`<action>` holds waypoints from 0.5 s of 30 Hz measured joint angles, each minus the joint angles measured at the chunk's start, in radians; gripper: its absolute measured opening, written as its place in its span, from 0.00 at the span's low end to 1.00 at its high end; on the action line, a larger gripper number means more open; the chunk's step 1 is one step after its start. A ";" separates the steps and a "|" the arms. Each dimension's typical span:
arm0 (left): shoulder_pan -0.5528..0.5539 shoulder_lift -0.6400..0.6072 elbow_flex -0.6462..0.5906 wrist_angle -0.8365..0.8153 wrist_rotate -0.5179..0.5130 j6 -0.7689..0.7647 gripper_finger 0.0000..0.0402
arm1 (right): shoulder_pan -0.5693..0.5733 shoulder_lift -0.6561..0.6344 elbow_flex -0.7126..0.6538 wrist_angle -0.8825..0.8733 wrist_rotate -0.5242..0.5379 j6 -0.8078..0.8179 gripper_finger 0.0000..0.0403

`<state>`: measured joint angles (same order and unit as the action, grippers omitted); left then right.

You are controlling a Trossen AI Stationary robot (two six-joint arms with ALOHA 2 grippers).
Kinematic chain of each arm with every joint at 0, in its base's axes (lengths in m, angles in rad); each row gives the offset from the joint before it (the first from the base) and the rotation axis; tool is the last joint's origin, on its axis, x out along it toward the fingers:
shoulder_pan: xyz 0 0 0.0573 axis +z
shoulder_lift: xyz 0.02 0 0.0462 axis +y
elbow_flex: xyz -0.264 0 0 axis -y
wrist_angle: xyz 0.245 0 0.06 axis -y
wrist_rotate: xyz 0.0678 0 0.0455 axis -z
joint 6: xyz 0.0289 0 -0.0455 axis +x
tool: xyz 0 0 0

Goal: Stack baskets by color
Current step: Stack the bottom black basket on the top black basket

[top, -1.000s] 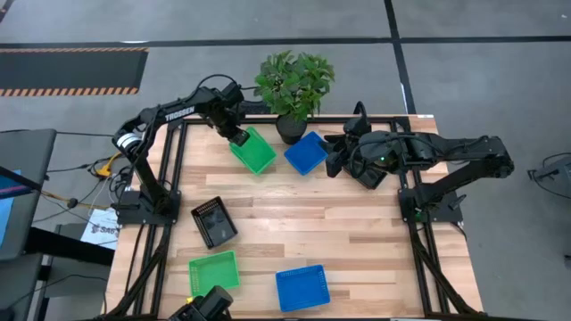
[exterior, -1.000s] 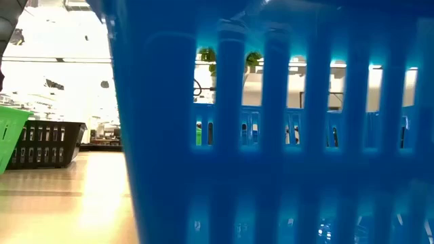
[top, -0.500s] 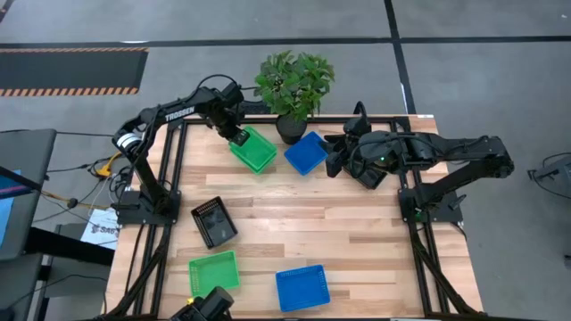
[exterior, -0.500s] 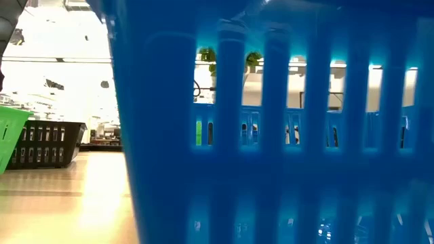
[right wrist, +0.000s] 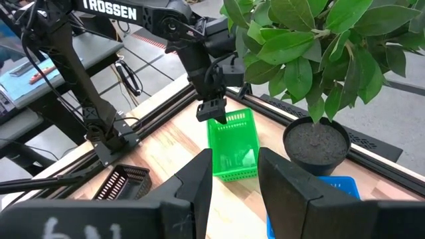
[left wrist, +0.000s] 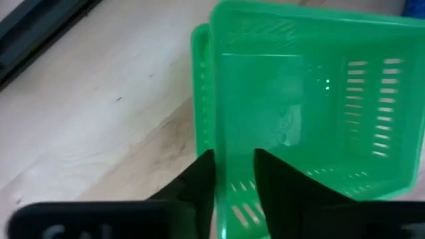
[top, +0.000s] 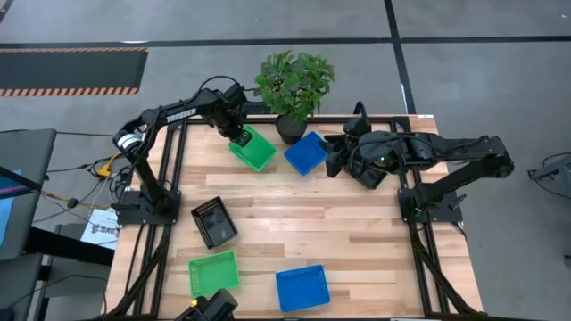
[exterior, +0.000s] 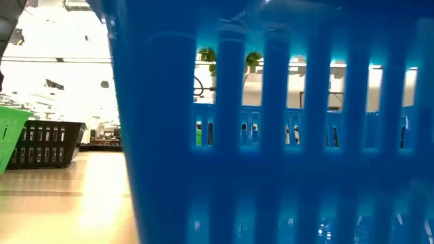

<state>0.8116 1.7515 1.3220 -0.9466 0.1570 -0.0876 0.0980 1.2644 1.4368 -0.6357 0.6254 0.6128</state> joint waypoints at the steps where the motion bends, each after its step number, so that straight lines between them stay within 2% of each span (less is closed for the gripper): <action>1: 0.000 0.000 0.000 0.004 0.000 0.007 0.26 | 0.000 0.000 0.000 0.000 0.000 0.000 0.35; 5: 0.001 0.001 0.029 -0.025 0.001 0.024 0.38 | 0.000 0.000 0.000 0.000 0.000 0.000 0.35; 8: 0.001 0.001 0.071 -0.052 -0.003 0.045 0.39 | 0.000 0.000 0.000 0.000 0.000 0.000 0.35; 11: 0.001 0.001 0.098 -0.054 -0.006 0.049 0.35 | 0.000 0.000 0.000 0.000 0.000 0.000 0.35; 15: 0.001 0.001 0.103 -0.057 -0.008 0.051 0.23 | 0.000 0.000 0.000 0.000 0.000 -0.001 0.35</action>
<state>0.8127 1.7527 1.4248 -1.0031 0.1486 -0.0369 0.0982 1.2644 1.4367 -0.6357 0.6250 0.6121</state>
